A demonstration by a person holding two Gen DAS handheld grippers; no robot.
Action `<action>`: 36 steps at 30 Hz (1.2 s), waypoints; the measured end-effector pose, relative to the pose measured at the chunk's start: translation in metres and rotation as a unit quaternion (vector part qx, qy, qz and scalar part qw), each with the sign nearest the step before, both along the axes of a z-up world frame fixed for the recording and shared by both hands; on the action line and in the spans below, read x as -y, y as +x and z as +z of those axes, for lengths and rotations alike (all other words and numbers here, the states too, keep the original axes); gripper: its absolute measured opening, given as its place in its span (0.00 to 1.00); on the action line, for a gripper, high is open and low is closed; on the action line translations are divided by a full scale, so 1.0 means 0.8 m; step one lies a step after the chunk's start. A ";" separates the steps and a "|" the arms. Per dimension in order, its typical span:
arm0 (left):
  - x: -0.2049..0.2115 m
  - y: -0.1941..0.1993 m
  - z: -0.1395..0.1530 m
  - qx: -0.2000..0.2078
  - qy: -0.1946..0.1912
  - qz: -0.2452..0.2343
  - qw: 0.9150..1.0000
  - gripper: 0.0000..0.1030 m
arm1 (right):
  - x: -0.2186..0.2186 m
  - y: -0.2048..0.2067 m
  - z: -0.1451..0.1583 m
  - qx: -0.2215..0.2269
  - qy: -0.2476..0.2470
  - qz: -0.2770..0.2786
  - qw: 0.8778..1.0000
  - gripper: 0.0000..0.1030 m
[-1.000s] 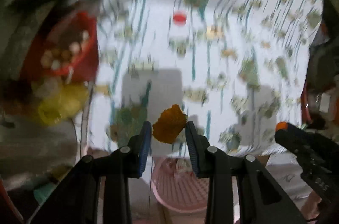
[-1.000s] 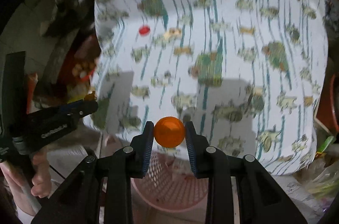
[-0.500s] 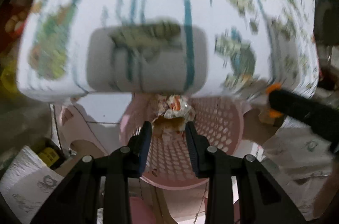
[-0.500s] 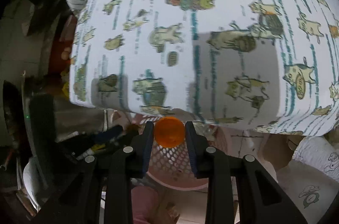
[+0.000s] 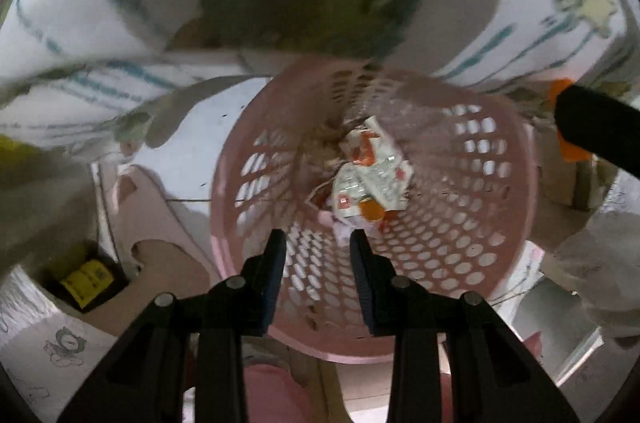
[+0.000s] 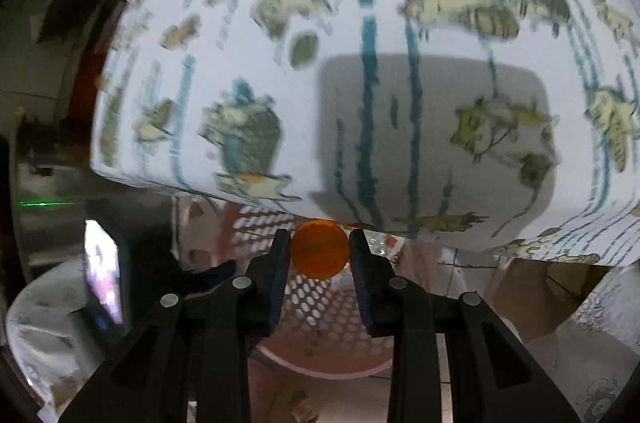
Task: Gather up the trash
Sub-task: 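Carry the cap and brown piece over the pink basket and open both tools, then raise both tools back over the red cap on the cloth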
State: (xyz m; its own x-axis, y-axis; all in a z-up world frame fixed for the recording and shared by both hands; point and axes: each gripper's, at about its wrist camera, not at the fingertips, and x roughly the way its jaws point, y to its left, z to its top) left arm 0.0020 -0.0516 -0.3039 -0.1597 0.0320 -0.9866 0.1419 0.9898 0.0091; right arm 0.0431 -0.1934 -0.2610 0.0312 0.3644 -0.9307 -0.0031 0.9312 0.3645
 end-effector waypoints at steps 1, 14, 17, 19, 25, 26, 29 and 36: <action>-0.001 -0.001 -0.001 -0.001 0.008 -0.002 1.000 0.31 | -0.001 0.000 -0.009 -0.004 -0.003 -0.002 1.000 0.31; 0.001 0.001 0.030 0.016 0.005 -0.008 1.000 0.41 | 0.001 -0.003 -0.033 -0.044 -0.015 -0.046 0.998 0.59; 0.003 0.003 0.049 0.036 0.013 -0.021 0.999 0.41 | 0.014 -0.006 0.001 -0.012 -0.009 -0.053 0.999 0.59; 0.009 0.004 0.073 0.061 0.016 -0.037 0.997 0.43 | 0.015 -0.007 0.025 0.012 -0.015 -0.050 0.999 0.59; 0.010 0.016 0.145 0.136 -0.004 -0.042 0.990 0.46 | 0.018 -0.009 0.104 0.102 -0.021 -0.052 0.993 0.59; 0.008 0.018 0.152 0.146 -0.005 -0.043 0.988 0.46 | 0.019 -0.010 0.118 0.120 -0.028 -0.055 0.991 0.59; 0.005 0.025 0.192 0.199 -0.001 -0.046 0.979 0.46 | 0.026 -0.009 0.153 0.173 -0.052 -0.058 0.982 0.59; -0.006 0.041 0.255 0.285 -0.002 -0.026 0.958 0.60 | 0.034 -0.005 0.198 0.226 -0.070 -0.059 0.970 0.59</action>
